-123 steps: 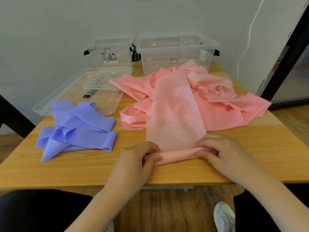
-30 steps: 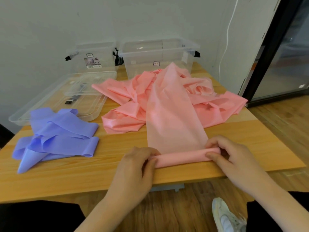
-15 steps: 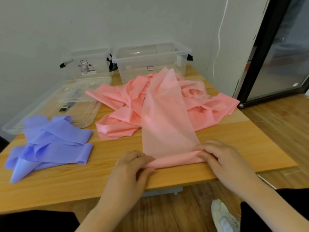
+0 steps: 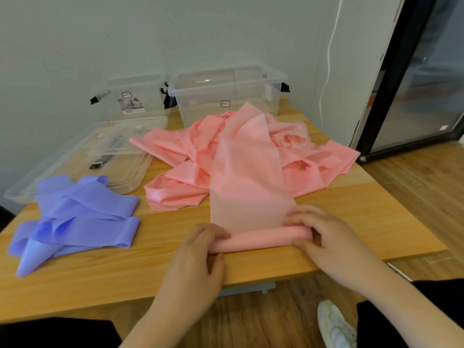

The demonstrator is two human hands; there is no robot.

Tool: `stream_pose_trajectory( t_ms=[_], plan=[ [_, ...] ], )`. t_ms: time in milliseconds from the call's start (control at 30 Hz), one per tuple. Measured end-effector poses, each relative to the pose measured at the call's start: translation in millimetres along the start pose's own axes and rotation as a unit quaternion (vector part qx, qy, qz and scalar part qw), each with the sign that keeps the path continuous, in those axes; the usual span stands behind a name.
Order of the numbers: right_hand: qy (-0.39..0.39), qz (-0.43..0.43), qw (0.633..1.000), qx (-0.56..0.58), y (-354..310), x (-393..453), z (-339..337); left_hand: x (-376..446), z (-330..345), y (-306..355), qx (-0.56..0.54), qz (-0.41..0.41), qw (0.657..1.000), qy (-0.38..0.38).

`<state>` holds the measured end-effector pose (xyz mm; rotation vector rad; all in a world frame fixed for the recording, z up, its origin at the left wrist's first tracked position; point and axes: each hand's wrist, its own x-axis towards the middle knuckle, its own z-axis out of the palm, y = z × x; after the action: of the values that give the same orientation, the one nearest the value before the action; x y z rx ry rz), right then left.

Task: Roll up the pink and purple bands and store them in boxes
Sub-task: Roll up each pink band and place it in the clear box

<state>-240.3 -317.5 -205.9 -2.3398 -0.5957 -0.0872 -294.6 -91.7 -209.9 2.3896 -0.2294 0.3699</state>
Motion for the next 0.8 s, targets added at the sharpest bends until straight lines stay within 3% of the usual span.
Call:
stream_pose_trajectory(
  t_ms=[267,500,667,800],
  plan=[
    [0.044,0.020,0.998,0.029,-2.0,-4.7,-1.9,1.9,-1.1,-4.9,-0.005,-0.009,0.999,0.040],
    [0.080,-0.004,0.995,-0.055,1.6,-7.1,2.2,0.5,-2.7,-11.0,0.048,0.038,0.998,-0.006],
    [-0.030,-0.015,0.999,0.019,-1.2,-5.6,-14.5,4.1,-5.1,-7.5,0.018,0.039,0.999,-0.005],
    [-0.014,-0.011,1.000,0.010,-1.6,-5.5,-10.5,5.1,-4.0,-8.0,0.009,0.019,1.000,-0.007]
  ],
)
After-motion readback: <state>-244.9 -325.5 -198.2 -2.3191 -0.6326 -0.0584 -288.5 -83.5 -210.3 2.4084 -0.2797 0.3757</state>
